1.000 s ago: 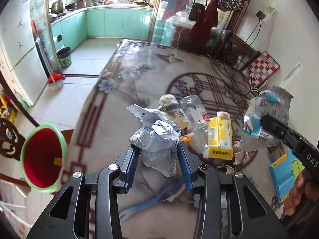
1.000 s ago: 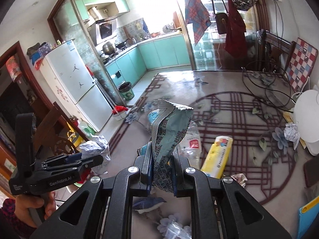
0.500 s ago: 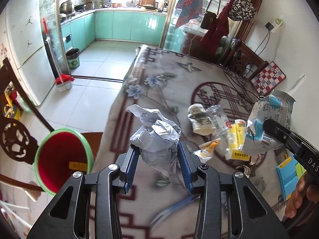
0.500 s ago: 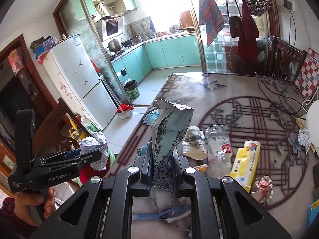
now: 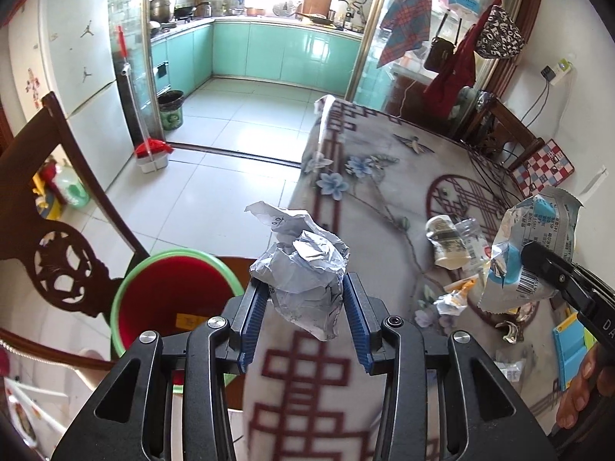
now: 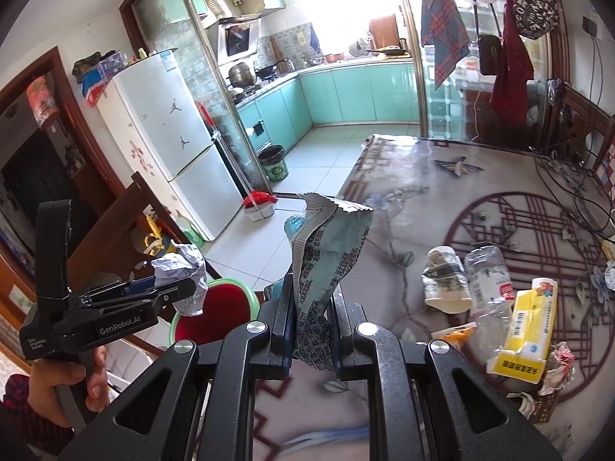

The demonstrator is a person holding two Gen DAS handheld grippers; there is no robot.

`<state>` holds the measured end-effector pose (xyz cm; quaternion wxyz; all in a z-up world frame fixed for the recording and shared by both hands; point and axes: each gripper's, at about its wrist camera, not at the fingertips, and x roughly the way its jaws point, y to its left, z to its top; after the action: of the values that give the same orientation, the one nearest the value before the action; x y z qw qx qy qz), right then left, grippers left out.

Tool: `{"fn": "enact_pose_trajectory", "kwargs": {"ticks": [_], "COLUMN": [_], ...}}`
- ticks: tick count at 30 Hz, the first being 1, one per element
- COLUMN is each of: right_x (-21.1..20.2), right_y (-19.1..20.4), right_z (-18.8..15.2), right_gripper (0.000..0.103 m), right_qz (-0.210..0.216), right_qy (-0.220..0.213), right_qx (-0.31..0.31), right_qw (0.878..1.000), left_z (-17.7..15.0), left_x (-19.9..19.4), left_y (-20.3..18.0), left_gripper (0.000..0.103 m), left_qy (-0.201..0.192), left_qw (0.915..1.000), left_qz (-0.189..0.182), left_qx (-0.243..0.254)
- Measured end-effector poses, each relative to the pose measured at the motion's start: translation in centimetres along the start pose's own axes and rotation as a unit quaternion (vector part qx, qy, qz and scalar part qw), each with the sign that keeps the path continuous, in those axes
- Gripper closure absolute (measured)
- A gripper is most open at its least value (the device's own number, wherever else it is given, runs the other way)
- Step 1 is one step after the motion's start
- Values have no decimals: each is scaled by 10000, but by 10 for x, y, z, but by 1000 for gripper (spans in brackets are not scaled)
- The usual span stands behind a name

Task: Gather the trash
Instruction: 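Carry the foil and wrapper over the red bucket and release both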

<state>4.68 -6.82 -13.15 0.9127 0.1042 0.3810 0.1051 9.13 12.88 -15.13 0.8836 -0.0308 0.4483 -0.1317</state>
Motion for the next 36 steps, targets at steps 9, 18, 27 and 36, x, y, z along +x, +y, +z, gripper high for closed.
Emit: {"fn": "enact_pose_trajectory", "kwargs": {"ticks": [9,18,27,36], "right_x": [20,56,115,171], "right_y": [45,85,126,156], "right_z": [7,12,6,-2], "right_gripper": [91,91,90,90], "right_qz": [132,423,856,1139], "right_qy": [97,311,774,1210], "right_qx": [-204,-418,-590,-839], "right_qw": [9997,9977,9916,9825], "left_z": [2,4,2,-6], "left_x": [-1,-1,13,34], "left_y": [41,80,126,165], "left_gripper": [63,63,63,63], "left_qy": [9,-25,137,460], "left_qw": [9998,9988,9956,9903], "left_qz": [105,321,657,890], "left_qx": [-180,-360,-658,-968]}}
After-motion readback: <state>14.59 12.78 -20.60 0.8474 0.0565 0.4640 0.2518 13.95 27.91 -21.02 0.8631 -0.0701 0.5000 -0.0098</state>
